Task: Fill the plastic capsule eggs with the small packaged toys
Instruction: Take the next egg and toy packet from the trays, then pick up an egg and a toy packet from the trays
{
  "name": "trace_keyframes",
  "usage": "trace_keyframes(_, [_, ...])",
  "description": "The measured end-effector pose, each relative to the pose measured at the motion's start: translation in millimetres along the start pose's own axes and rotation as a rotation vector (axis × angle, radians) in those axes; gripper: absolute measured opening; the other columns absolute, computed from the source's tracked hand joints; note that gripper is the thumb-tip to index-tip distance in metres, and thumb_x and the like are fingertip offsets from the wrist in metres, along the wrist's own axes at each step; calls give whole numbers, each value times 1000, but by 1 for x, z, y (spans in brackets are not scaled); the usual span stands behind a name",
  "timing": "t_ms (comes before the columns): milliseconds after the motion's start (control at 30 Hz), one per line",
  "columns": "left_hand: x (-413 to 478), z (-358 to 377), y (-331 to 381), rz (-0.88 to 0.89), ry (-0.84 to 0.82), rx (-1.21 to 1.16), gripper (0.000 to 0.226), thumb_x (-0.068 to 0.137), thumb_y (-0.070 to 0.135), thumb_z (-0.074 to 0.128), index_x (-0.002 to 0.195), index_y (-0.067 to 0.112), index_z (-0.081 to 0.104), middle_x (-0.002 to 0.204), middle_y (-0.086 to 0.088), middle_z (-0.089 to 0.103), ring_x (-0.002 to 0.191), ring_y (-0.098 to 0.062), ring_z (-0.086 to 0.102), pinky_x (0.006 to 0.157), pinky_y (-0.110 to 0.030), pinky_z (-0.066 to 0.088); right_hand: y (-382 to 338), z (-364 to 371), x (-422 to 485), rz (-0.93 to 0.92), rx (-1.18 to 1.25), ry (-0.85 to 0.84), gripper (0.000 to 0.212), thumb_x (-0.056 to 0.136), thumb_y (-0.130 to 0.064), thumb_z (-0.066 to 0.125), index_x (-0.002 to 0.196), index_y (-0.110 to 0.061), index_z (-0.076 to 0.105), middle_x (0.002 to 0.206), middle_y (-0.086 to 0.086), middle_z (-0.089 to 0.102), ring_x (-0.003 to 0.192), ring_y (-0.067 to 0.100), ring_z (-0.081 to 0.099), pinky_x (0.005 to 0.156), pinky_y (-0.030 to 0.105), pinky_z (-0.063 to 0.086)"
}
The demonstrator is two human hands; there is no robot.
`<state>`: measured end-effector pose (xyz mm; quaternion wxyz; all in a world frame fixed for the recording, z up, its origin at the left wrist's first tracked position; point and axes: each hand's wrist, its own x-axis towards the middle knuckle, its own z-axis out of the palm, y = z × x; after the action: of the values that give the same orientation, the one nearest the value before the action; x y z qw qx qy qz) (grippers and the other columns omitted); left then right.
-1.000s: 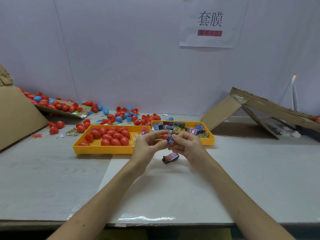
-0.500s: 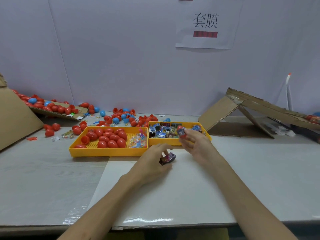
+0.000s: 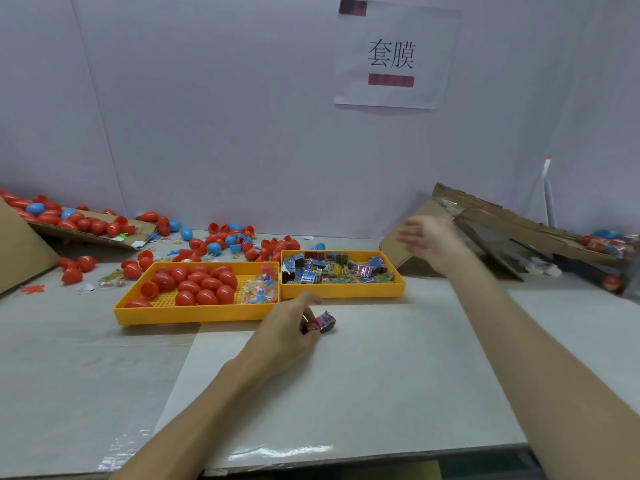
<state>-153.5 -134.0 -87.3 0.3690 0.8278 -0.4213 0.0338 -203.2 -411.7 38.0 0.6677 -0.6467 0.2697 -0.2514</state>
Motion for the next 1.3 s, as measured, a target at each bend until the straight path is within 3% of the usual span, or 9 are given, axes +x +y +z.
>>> trace_keyframes(100, [-1, -1, 0, -17, 5, -24, 47, 89, 13, 73, 128, 30, 52, 93, 16, 61, 85, -2, 61, 69, -10, 45, 44, 24, -34, -111, -352, -190, 21, 99, -22, 60, 83, -11, 70, 72, 6, 71, 48, 10, 60, 46, 20, 45])
trace_keyframes(200, [-2, -2, 0, -29, 17, -48, 45, 88, 13, 74, 125, 30, 53, 91, 14, 63, 81, -3, 61, 68, -12, 47, 77, 43, -59, -224, -657, -386, 34, 94, -41, 67, 73, -15, 70, 63, 1, 69, 44, 10, 56, 43, 19, 41])
trace_keyframes(333, [-1, 0, -1, -20, 30, -68, 44, 86, 11, 74, 122, 28, 55, 88, 13, 65, 82, -5, 63, 68, -14, 49, 95, 61, -73, -251, -741, -450, 36, 82, -50, 78, 74, -16, 69, 61, -3, 67, 52, 5, 56, 53, 24, 42])
trace_keyframes(467, [0, 0, 0, -28, 25, -90, 45, 86, 11, 74, 124, 26, 55, 90, 11, 65, 86, -8, 65, 72, -17, 52, 105, 61, -78, -292, -697, -415, 27, 79, -38, 82, 67, -20, 68, 62, -7, 63, 60, 7, 55, 57, 25, 41])
trace_keyframes(600, [0, 0, 4, -43, 6, -101, 46, 87, 11, 76, 125, 26, 55, 95, 7, 66, 89, -10, 66, 77, -24, 56, 104, 59, -81, -278, -648, -421, 21, 85, -32, 80, 70, -19, 71, 60, -7, 67, 57, 3, 57, 56, 19, 40])
trace_keyframes(767, [-1, -1, 6, -44, 12, -98, 44, 86, 11, 76, 123, 25, 56, 95, 6, 66, 88, -10, 66, 78, -25, 58, 103, 59, -78, -248, -620, -421, 18, 88, -26, 77, 73, -17, 75, 67, 0, 72, 63, 8, 63, 64, 22, 46])
trace_keyframes(967, [-1, -1, 8, -45, 12, -90, 43, 86, 11, 77, 122, 25, 57, 95, 8, 66, 87, -8, 66, 77, -23, 57, 104, 57, -72, -252, -611, -404, 18, 89, -22, 76, 71, -17, 76, 61, -3, 70, 53, -1, 59, 48, 10, 40])
trace_keyframes(1167, [-2, -3, 8, -44, 16, -76, 43, 86, 11, 76, 122, 24, 57, 98, 5, 67, 84, -6, 64, 74, -19, 53, 108, 48, -64, -359, -524, -210, 23, 92, -15, 72, 69, -16, 70, 58, -1, 67, 48, 9, 58, 50, 23, 47])
trace_keyframes(1300, [-4, -4, 10, -30, 40, -91, 38, 89, 26, 76, 123, 25, 59, 100, 4, 65, 84, -6, 65, 72, -16, 54, 102, 42, -63, -305, -341, -333, 16, 94, -18, 70, 80, -12, 72, 68, 5, 72, 59, 15, 65, 54, 23, 48])
